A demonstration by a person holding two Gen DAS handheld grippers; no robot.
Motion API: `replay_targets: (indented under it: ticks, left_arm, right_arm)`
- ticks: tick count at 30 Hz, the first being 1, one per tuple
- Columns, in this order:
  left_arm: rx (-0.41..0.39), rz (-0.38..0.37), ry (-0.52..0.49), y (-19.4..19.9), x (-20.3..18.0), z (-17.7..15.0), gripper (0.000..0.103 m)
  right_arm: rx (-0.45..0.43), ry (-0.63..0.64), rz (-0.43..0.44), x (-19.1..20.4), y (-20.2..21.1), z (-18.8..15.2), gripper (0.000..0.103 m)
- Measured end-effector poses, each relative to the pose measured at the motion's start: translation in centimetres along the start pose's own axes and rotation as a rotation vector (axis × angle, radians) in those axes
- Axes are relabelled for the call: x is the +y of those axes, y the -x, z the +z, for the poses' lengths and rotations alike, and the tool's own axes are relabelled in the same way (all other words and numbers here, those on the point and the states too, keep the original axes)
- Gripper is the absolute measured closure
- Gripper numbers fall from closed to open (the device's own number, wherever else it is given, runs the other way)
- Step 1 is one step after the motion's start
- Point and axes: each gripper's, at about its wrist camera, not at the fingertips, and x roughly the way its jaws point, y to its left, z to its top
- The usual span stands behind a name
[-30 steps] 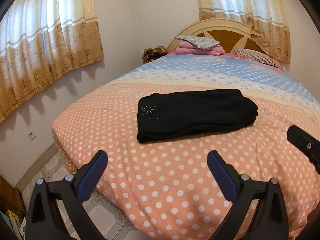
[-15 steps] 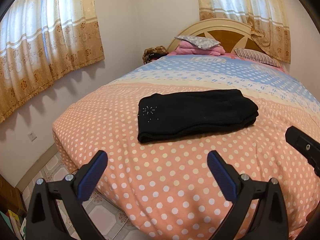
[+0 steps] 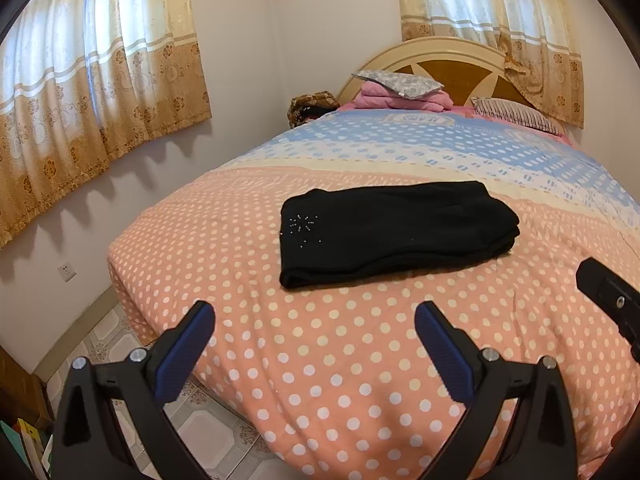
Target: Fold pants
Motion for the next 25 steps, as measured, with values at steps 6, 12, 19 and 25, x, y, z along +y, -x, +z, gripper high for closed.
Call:
replay_targets:
  ticks: [6,12,19,25]
  left_arm:
    - [-0.023,0.013,-0.017,0.27,-0.33,0.13,0.0]
    - [-0.001,-0.022,0.018,0.24,-0.12,0.2,0.0]
    - [-0.023,-0.046,0.02,0.34,-0.17,0.04,0.0]
    - [-0.016,-0.045,0.021,0.36,-0.44,0.09,0.0]
  right_arm:
    - [-0.008,0.003,-0.006,0.13,0.21,-0.02,0.034]
    - [-0.011,0.002,-0.008,0.09,0.35,-0.02,0.034]
    - [-0.012,0.002,-0.01,0.19,0.6,-0.1,0.034]
    - [-0.011,0.0,-0.008,0.14,0.62,-0.14,0.034]
